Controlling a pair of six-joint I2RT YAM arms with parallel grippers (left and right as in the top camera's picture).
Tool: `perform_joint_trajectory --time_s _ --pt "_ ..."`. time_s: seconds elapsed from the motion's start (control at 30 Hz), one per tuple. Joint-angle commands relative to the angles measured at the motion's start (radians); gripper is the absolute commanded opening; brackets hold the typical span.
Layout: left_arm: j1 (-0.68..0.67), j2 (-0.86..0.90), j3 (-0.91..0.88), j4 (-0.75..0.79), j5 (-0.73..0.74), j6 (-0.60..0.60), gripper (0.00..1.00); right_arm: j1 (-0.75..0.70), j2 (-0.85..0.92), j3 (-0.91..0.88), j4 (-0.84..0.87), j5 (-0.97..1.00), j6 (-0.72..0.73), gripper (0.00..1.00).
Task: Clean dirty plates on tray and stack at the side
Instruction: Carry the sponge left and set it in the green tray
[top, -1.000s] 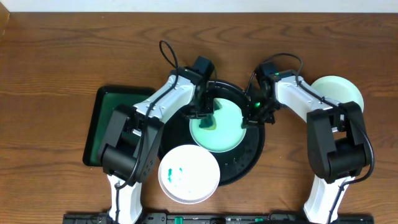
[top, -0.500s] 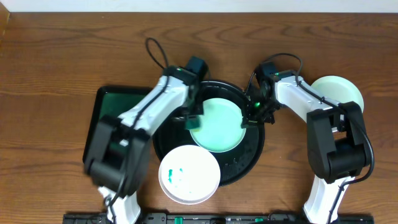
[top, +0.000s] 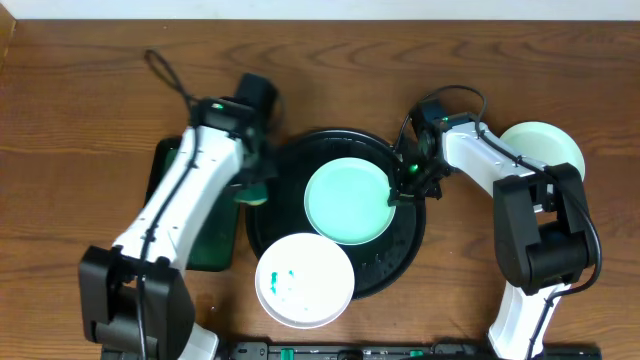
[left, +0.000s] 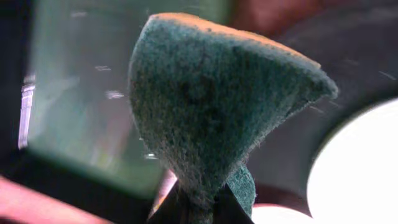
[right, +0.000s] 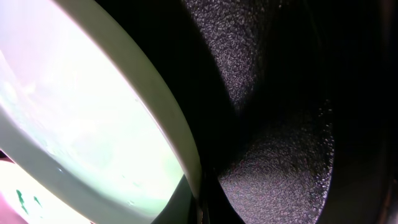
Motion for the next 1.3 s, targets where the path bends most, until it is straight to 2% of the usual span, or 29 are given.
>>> perform_joint_trajectory --time_s 0.0,0.1,0.27,0.57,0.6,0.67,0.7,0.8,0.83,0.9,1.0,1.27 --pt "0.094 -0.002 -0.008 -0.009 -0.043 0.009 0.08 0.002 0.046 -0.031 0.0 0.121 -0.017 0.01" --pt "0.187 -0.002 -0.013 0.002 -0.042 0.019 0.07 0.002 0.046 -0.031 0.0 0.121 -0.017 0.01" --pt "0.302 -0.002 -0.035 0.036 -0.03 0.111 0.07 0.002 0.046 -0.031 0.0 0.121 -0.034 0.01" --pt "0.332 0.048 -0.042 0.061 0.012 0.163 0.08 0.002 0.046 -0.031 0.018 0.12 -0.035 0.01" --pt "0.332 0.06 -0.042 0.063 0.016 0.164 0.11 0.002 0.046 -0.031 0.017 0.121 -0.036 0.01" --pt "0.332 0.082 -0.042 0.065 0.033 0.167 0.32 0.002 0.046 -0.031 0.018 0.121 -0.039 0.01" --pt "0.332 0.093 -0.042 0.066 0.05 0.172 0.37 0.002 0.046 -0.031 0.019 0.12 -0.043 0.01" --pt "0.332 0.108 -0.042 0.066 0.081 0.201 0.37 0.002 0.046 -0.031 0.021 0.117 -0.059 0.01" --pt "0.332 0.108 -0.042 0.066 0.083 0.204 0.41 0.002 0.046 -0.031 0.021 0.117 -0.063 0.01" --pt "0.332 0.106 -0.042 0.067 0.083 0.204 0.56 0.002 0.045 -0.03 0.023 0.116 -0.076 0.01" --pt "0.332 0.106 -0.042 0.067 0.098 0.204 0.6 0.003 0.039 -0.024 0.022 0.109 -0.09 0.01" --pt "0.332 0.1 -0.041 0.063 0.117 0.204 0.6 0.015 -0.045 0.034 0.013 0.109 -0.124 0.01"
